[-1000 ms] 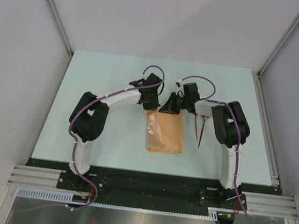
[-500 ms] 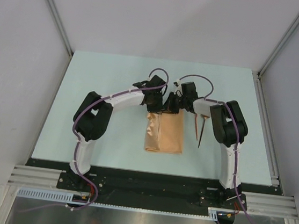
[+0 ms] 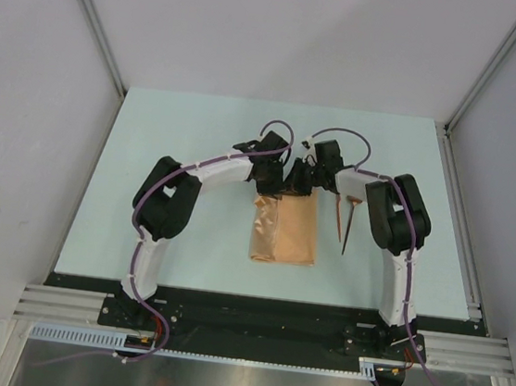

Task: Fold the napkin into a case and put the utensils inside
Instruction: Fold the lower triangle-folded napkin at the center of the board.

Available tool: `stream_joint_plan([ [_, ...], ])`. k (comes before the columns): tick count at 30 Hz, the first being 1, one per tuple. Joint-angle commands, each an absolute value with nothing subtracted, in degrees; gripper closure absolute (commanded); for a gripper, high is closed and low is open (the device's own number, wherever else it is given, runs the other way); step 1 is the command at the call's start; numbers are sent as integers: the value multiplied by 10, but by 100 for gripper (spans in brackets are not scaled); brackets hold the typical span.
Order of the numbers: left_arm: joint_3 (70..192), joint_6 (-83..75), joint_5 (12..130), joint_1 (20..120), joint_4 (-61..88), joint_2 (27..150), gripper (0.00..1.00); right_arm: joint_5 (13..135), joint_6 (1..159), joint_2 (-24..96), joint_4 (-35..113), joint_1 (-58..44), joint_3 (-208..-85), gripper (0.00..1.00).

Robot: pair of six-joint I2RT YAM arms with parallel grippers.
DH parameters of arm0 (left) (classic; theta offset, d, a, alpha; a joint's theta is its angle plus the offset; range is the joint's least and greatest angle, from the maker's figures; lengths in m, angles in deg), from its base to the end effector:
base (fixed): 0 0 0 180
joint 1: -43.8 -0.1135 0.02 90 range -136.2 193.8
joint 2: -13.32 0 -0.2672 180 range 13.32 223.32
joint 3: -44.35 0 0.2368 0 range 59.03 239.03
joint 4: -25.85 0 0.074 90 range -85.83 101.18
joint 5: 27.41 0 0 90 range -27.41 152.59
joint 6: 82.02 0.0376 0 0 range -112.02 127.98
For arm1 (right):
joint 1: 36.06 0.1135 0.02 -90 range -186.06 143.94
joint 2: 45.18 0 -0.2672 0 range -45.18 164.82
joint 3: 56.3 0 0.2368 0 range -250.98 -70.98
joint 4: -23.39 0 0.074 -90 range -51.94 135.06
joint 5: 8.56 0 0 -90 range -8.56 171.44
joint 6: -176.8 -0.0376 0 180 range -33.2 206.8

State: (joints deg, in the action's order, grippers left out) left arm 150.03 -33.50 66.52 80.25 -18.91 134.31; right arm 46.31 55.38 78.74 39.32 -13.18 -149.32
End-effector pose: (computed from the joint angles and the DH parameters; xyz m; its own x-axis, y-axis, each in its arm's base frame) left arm 0.3537 -0.2644 0.1834 -0.9331 -0.1323 -0.3345 0.0029 0.9270 -0.3750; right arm 0.4006 0.1925 0.1372 -0.9283 0.0710 -0.3651 -0.2306 0.6602 0.7148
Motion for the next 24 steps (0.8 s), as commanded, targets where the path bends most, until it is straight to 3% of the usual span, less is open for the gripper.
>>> stream_joint_plan([
  [1,1521,-324,680,810,-175,1345,100,476,570,733,422,-138,-1491,100],
  [15,1539,-333,687,812,-177,1368,100,478,571,773,406,-138,-1481,100],
  [24,1533,-348,661,812,-182,1367,100,557,586,694,489,-141,-1471,98],
])
